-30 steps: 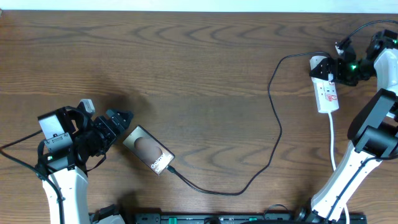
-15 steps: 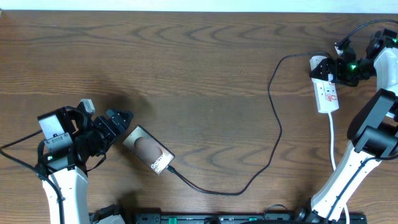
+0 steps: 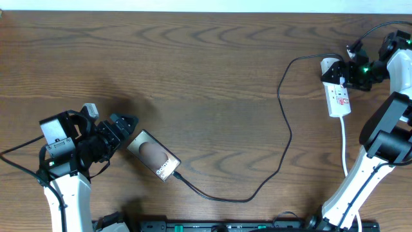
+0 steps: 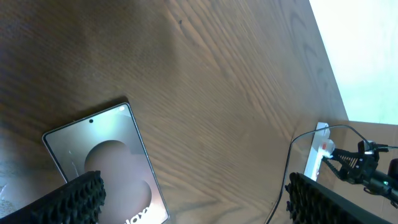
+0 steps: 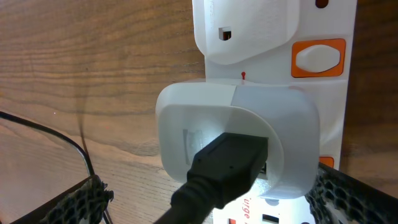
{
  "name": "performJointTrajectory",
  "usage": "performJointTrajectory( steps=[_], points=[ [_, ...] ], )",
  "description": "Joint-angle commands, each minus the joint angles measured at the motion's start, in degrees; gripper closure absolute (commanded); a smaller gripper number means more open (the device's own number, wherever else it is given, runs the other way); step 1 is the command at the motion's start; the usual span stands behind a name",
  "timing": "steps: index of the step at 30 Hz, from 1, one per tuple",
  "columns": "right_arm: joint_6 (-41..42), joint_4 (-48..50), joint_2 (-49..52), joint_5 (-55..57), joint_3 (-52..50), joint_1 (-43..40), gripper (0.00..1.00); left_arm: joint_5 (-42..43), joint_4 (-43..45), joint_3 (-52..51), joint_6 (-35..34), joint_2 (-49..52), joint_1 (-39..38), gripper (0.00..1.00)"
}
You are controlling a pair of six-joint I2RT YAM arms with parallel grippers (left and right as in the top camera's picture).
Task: Plug charger to phone and switch on socket
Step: 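Press the orange switch next to the charger plug with the right gripper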
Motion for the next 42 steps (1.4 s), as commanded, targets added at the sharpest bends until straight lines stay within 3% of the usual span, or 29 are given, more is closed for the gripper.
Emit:
performJointTrajectory(
  steps=[1, 15, 42],
  points=[
    [0.8, -0.2, 0.4, -2.5, 0.8, 0.8, 0.01, -0.7, 0.0, 0.9, 0.3, -0.2, 0.2, 0.09],
    [0.8, 0.0, 0.4, -8.5, 0.7, 0.8, 0.01, -0.7, 0.0, 0.9, 0.3, -0.2, 0.2, 0.08],
    [0.3, 1.4, 0.4, -8.4, -4.8, 1.5, 0.01, -0.7, 0.0, 0.9, 0.3, -0.2, 0.2, 0.08]
  ],
)
